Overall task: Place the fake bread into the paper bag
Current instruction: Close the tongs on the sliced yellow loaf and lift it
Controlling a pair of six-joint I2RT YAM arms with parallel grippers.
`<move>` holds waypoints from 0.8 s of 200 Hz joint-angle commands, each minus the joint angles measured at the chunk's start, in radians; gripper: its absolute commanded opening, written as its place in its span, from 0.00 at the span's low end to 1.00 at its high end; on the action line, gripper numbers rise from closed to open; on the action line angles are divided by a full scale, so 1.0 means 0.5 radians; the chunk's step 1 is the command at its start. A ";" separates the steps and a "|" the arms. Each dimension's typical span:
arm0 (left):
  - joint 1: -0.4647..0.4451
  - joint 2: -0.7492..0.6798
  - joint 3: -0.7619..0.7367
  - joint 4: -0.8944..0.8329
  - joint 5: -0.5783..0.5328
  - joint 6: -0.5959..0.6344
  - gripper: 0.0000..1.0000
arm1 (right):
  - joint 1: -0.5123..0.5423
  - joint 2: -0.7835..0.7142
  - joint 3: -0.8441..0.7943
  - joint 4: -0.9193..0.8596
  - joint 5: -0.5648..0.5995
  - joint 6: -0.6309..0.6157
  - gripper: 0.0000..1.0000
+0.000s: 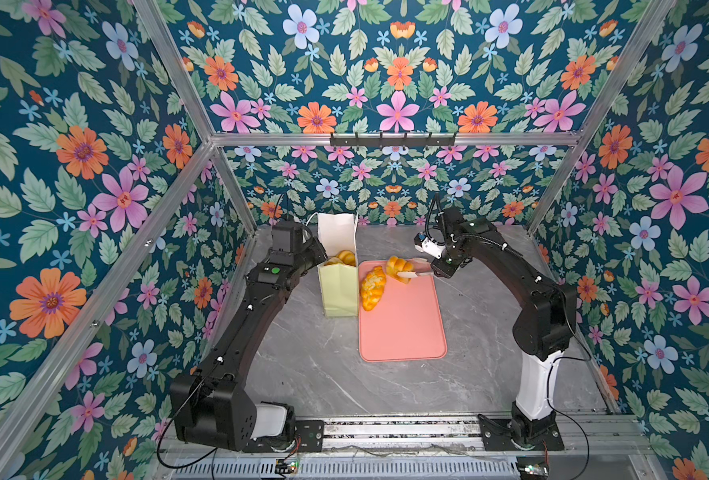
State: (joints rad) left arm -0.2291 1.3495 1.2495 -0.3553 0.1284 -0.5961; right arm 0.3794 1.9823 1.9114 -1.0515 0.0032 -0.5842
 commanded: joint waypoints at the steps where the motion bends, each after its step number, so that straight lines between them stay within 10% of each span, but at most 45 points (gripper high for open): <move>1: 0.000 -0.012 -0.008 0.032 0.009 0.002 0.12 | 0.027 0.002 0.031 0.026 0.042 0.046 0.43; 160: 0.001 -0.054 0.008 0.027 0.013 0.002 0.21 | 0.132 0.156 0.228 -0.034 0.032 0.048 0.36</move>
State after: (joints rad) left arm -0.2291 1.3266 1.2476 -0.3557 0.1295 -0.5961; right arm 0.4412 2.0583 2.0052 -1.0485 0.0311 -0.5606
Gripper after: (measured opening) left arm 0.191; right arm 0.387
